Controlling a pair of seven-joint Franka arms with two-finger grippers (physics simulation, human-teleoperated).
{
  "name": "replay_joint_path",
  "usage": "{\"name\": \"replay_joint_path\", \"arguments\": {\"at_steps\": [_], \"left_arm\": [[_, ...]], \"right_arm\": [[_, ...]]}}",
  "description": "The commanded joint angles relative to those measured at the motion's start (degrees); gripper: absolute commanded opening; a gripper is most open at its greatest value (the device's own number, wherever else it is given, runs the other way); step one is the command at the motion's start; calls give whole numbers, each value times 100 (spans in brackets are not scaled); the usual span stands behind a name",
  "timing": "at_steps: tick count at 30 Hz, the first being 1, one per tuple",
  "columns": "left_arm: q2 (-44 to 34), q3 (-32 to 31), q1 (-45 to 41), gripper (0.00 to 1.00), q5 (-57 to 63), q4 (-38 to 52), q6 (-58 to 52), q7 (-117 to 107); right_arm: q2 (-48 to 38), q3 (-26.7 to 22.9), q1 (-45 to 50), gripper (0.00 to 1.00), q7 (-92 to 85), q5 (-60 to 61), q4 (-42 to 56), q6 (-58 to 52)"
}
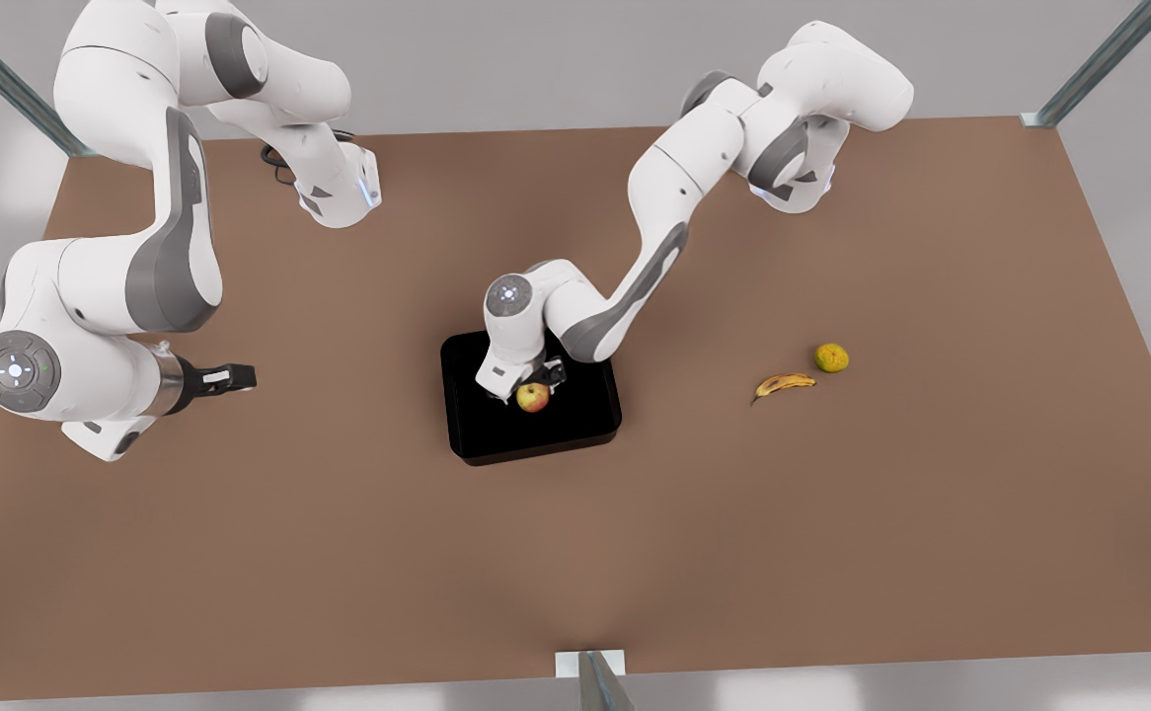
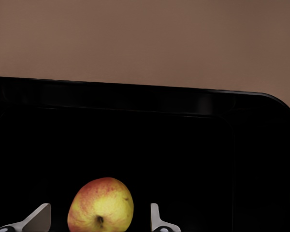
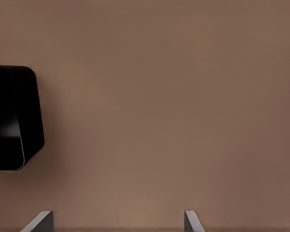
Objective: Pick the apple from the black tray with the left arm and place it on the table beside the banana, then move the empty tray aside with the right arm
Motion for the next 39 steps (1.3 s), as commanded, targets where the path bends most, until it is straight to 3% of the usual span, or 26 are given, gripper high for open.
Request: {"name": "replay_joint_path", "arguments": {"at_steps": [1,21,24,28,33,36,39], "left_arm": [[33,-4,-13,100,134,-13,22,-713],[288,5,-100,100,222,-93,189,-687],[306,5,-92,77,213,-92,189,-695],[201,22,-48,77,178,-75,93,-485],[-652,-39,506,77,-868,-13,-1954,1413],[-1197,-48,1244,77,-1281,-5,-3203,2951],[-1320,-4,2334,77,-1237,-5,-3660,4691]], "right_arm": [[-8,0,0,100,9,3,5,-3],[-8,0,0,100,9,-6,5,-3],[-8,0,0,100,9,-6,5,-3],[-8,0,0,100,9,-6,5,-3],[-8,9,0,100,18,3,13,-3],[-183,53,729,100,1019,47,22,-117],[-500,589,818,100,1178,143,-13,-566]]}}
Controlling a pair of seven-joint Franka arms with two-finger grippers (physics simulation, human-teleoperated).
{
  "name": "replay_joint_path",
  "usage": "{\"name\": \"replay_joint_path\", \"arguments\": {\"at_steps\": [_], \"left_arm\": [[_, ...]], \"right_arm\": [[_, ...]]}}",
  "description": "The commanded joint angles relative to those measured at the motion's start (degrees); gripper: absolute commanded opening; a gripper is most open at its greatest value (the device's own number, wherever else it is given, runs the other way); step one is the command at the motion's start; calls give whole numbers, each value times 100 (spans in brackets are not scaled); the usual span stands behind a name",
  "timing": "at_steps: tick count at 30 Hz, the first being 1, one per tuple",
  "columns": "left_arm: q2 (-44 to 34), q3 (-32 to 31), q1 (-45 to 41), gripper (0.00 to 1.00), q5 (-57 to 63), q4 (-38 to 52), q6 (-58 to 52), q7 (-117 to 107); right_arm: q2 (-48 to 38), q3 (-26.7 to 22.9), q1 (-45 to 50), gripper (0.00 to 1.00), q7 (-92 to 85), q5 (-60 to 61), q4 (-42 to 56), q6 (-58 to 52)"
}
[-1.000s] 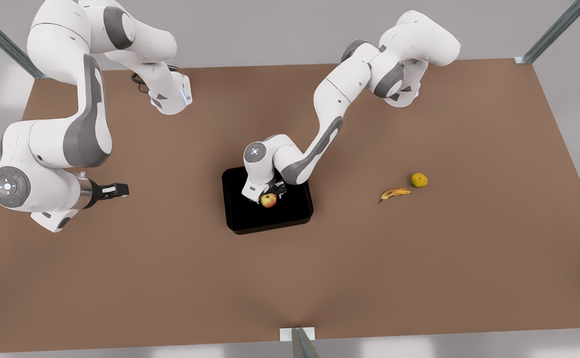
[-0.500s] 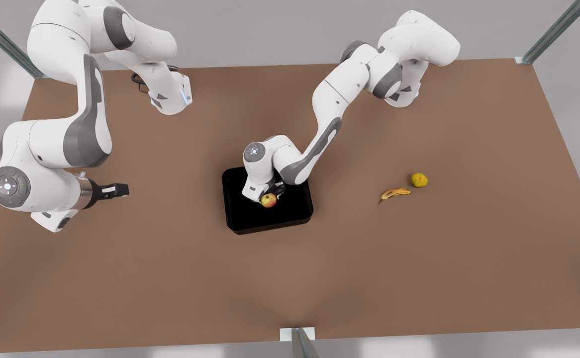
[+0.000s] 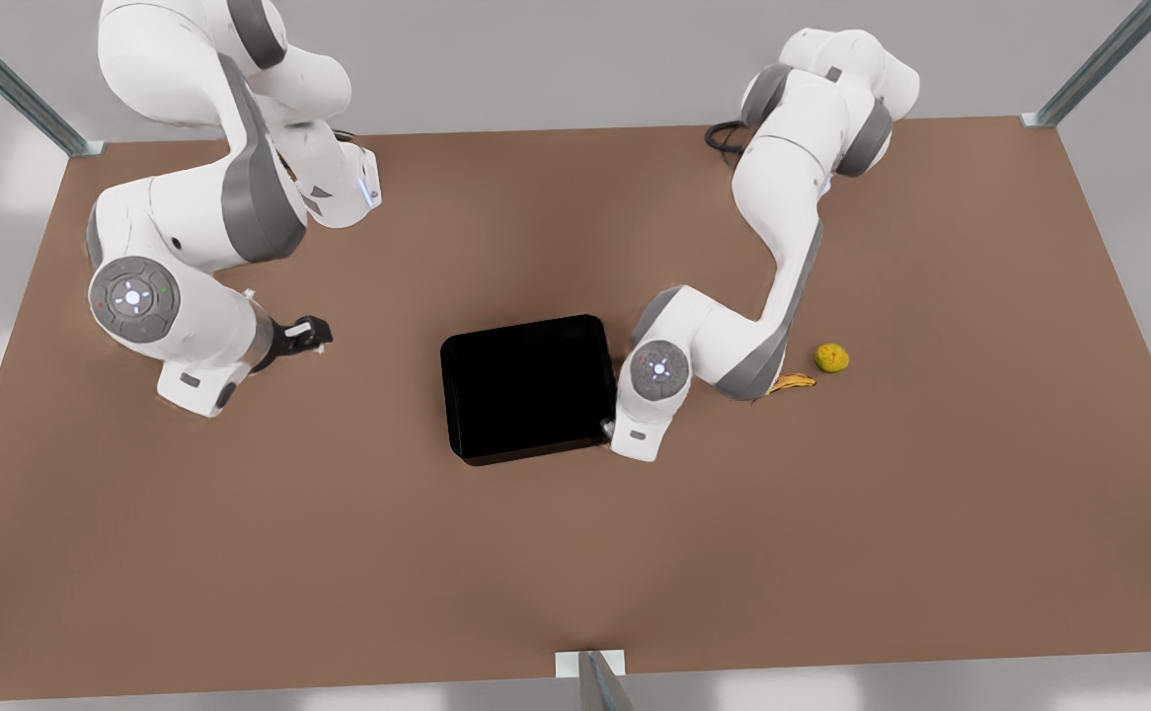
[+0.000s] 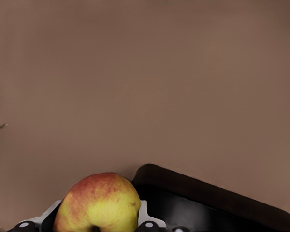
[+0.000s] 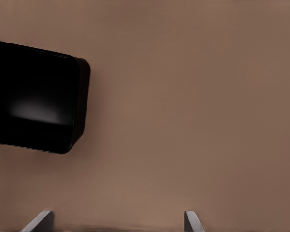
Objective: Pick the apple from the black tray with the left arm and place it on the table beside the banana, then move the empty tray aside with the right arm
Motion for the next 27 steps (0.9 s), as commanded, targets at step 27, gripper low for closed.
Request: {"name": "replay_joint_path", "arguments": {"at_steps": [27], "left_arm": [[-3510,244,1994,100,481,-3407,814,5550]], "right_arm": [[971,198,809,100,3506,1074,-2560,3860]]}}
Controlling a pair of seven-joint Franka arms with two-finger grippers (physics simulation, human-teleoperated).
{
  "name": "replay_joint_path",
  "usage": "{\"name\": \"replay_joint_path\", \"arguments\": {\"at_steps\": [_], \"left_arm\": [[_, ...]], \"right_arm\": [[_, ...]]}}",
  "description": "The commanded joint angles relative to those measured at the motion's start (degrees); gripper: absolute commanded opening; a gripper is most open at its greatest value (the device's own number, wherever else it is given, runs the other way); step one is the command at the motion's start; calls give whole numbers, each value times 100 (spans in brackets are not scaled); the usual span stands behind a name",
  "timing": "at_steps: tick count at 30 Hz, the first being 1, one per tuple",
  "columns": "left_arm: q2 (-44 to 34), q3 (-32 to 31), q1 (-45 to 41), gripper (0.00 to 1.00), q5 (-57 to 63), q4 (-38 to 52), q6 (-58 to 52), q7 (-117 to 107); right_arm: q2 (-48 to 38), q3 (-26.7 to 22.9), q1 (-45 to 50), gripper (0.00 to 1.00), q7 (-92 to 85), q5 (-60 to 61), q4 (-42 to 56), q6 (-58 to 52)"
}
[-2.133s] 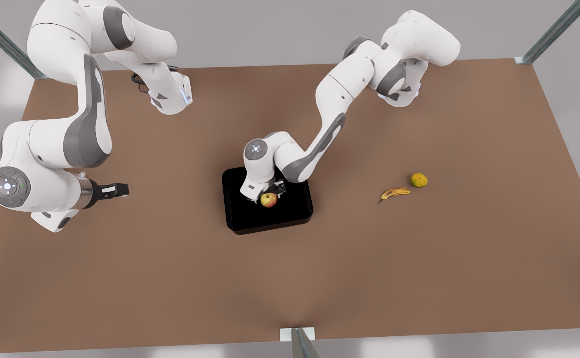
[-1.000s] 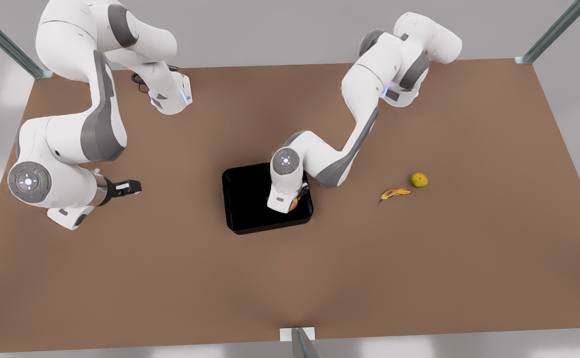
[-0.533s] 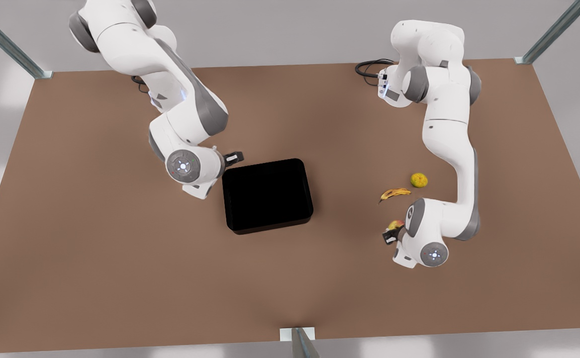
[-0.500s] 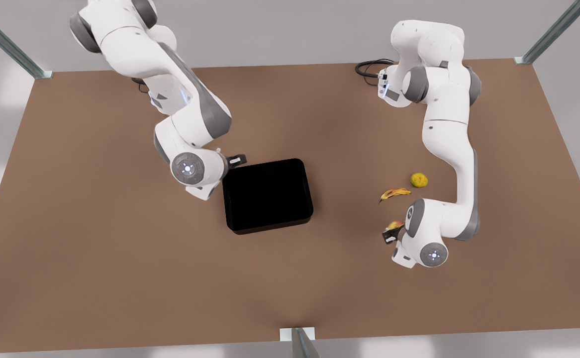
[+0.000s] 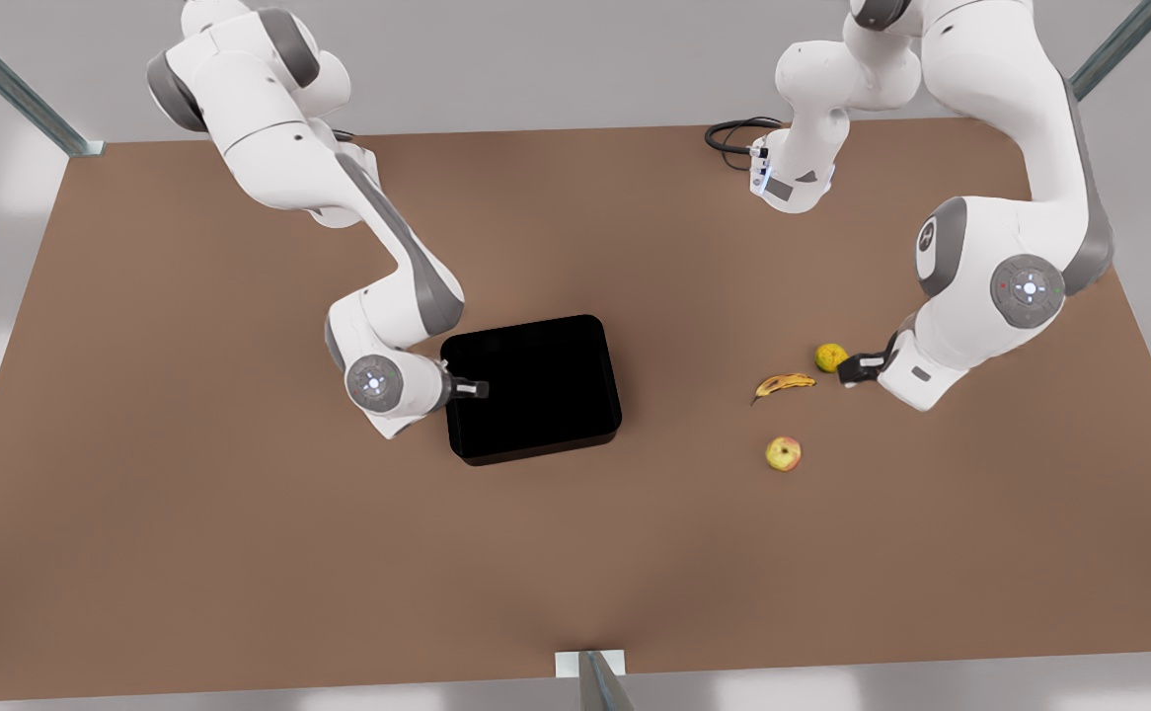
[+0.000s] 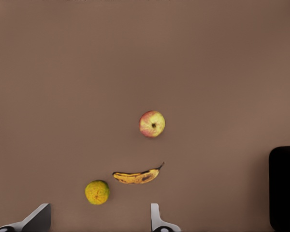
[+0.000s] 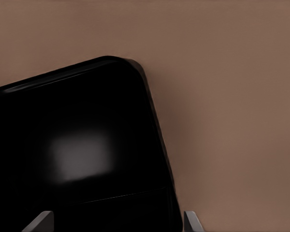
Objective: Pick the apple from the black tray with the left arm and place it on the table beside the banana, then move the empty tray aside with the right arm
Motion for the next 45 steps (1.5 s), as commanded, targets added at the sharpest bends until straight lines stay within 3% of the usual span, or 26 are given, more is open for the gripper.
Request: {"name": "replay_joint_path", "arguments": {"at_steps": [1,8,11,26,29,34,39,45], "left_arm": [[-75,0,18,100,192,-100,571,913],[-66,9,27,100,175,-109,553,860],[-66,9,26,100,175,-109,553,852],[-22,-17,-9,100,184,-91,457,755],[-4,-17,-35,100,192,-83,448,720],[-13,0,-17,100,192,-83,448,729],[-22,0,-17,100,192,-83,448,720],[-13,0,-17,100,192,-83,448,720]], "right_arm": [[110,-4,14,100,14,-134,0,410],[383,-4,5,100,-1392,-504,-17,463],[321,-4,5,100,-1437,-513,-448,832],[805,-13,-13,98,-2316,-434,-571,1236],[805,-13,-13,69,-2298,-425,-571,1219],[805,-13,-13,41,-2315,-434,-571,1210],[805,-4,-13,26,-2386,-451,-571,1210],[656,-13,-13,22,-2386,-477,-509,1096]]}}
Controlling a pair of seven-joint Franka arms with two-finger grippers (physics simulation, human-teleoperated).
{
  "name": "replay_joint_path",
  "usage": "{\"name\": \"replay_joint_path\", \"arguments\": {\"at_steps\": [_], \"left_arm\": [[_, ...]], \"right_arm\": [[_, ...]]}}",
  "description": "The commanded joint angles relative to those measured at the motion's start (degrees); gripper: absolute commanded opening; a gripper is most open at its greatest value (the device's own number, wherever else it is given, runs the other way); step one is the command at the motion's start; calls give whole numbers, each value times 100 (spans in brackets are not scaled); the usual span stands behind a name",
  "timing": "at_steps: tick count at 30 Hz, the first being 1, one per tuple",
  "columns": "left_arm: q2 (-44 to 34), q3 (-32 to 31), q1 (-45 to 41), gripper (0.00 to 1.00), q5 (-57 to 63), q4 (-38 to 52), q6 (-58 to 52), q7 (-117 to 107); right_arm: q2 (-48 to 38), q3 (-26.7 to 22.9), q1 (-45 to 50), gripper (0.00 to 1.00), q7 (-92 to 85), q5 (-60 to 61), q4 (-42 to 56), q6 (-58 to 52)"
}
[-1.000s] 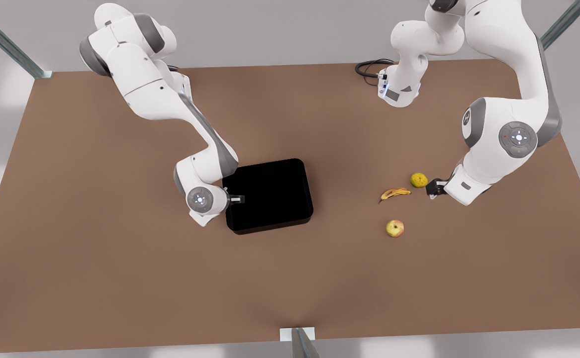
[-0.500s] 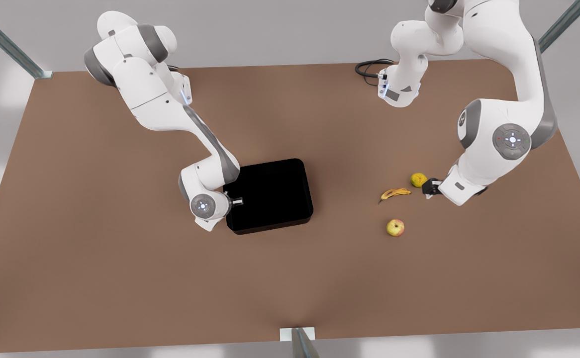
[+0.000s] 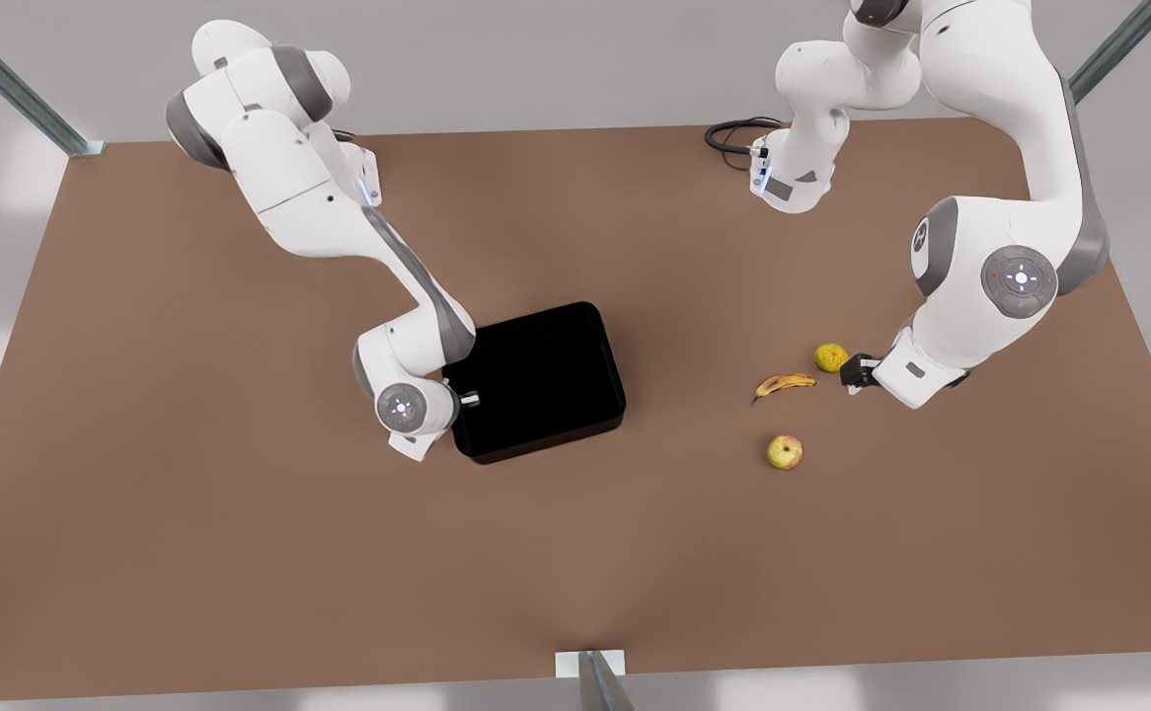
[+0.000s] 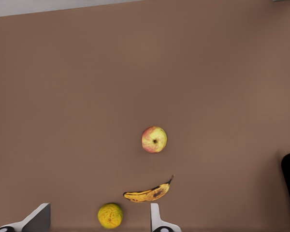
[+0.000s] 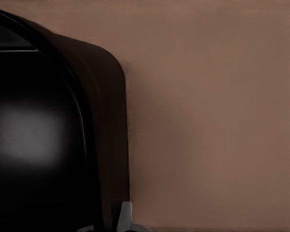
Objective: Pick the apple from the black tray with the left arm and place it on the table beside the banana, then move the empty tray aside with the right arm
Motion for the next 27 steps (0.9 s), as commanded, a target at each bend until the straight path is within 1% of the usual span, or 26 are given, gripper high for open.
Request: {"name": "replay_joint_path", "arguments": {"at_steps": [1,3,4,7,10,11,12,16,19,20,24,25,27], "left_arm": [[-5,0,0,100,5,3,-5,21],[-5,0,0,100,5,3,-5,21],[-5,0,0,100,5,3,-5,21],[-5,0,0,100,5,3,-5,21],[-5,0,0,100,5,3,-5,21],[-5,0,0,100,5,3,-5,21],[-14,0,0,100,5,-6,-22,21],[-14,9,9,100,5,3,-58,30],[-14,9,9,100,5,3,-57,38],[-14,9,9,100,5,3,-49,38],[-14,9,9,100,5,12,-49,38],[-14,18,9,100,5,3,-49,38],[-14,17,9,100,5,12,-49,38]], "right_arm": [[-184,1,0,22,-332,-5,40,-193],[-404,-17,0,21,-332,-5,101,-413],[-483,-17,-9,19,-332,3,101,-457],[-588,-52,-17,18,-437,21,110,-606],[-703,-333,-18,17,-903,21,154,-931],[-747,-483,-18,18,-1105,30,356,-1361],[-773,-597,-18,18,-1316,39,461,-1564],[-782,-1317,-18,18,-2371,39,1059,-2584],[-773,-1906,-18,17,-3267,30,1059,-2601],[-756,-2099,-26,15,-3574,12,1059,-2601],[-694,-2521,-26,16,-4198,-32,1059,-2601],[-562,-2706,-26,16,-4471,-41,1059,-2549],[-176,-2865,-149,16,-4902,-41,1323,-2408]]}}
